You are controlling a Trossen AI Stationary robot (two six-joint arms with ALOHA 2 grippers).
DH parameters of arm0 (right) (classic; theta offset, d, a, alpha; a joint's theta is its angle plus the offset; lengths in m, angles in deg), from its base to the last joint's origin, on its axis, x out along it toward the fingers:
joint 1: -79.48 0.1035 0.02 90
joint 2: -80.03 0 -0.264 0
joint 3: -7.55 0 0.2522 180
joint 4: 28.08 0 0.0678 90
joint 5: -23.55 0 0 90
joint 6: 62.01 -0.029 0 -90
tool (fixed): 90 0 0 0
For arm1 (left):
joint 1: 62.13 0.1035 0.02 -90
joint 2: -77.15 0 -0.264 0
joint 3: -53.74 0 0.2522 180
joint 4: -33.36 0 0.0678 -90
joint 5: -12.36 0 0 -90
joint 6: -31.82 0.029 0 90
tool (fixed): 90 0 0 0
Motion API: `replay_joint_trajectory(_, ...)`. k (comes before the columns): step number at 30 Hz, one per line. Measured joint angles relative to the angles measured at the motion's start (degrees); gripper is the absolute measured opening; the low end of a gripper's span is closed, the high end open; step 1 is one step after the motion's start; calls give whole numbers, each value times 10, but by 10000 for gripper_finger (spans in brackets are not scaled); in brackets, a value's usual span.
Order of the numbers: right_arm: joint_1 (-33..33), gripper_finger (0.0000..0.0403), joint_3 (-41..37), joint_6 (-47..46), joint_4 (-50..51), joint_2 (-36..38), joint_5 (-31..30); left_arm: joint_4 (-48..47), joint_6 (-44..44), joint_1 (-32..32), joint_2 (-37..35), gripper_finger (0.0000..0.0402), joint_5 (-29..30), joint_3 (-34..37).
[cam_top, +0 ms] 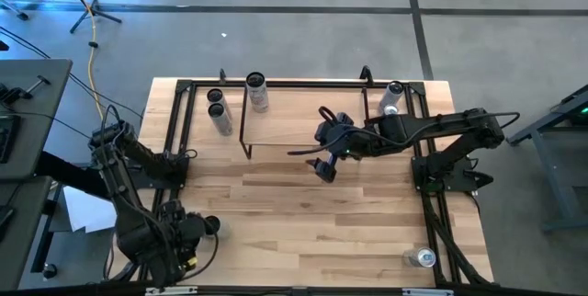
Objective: Place canned beverage on shelf
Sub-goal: Put the white pink soda can on the shelf aligned with the other white pink soda can
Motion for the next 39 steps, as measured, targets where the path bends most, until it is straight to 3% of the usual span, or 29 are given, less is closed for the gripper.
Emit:
replay_joint_trajectory(8, 0, 398, 0, 0, 0, 0, -2, 67, 2, 5, -1, 337, -34, 41)
replay_joint_trajectory(25, 0, 398, 0, -4, 0, 0, -1, 126, 4, 9, 0, 334, -31, 99)
replay_joint_trajectory(30, 0, 398, 0, -4, 0, 0, -1, 126, 8, 9, 0, 307, -31, 99)
replay_joint_trajectory(37, 0, 398, 0, -4, -1, 0, -1, 126, 8, 9, -1, 220, -31, 98)
replay_joint_trajectory(39, 0, 398, 0, -4, -1, 0, -1, 126, 3, 9, -3, 215, -32, 98)
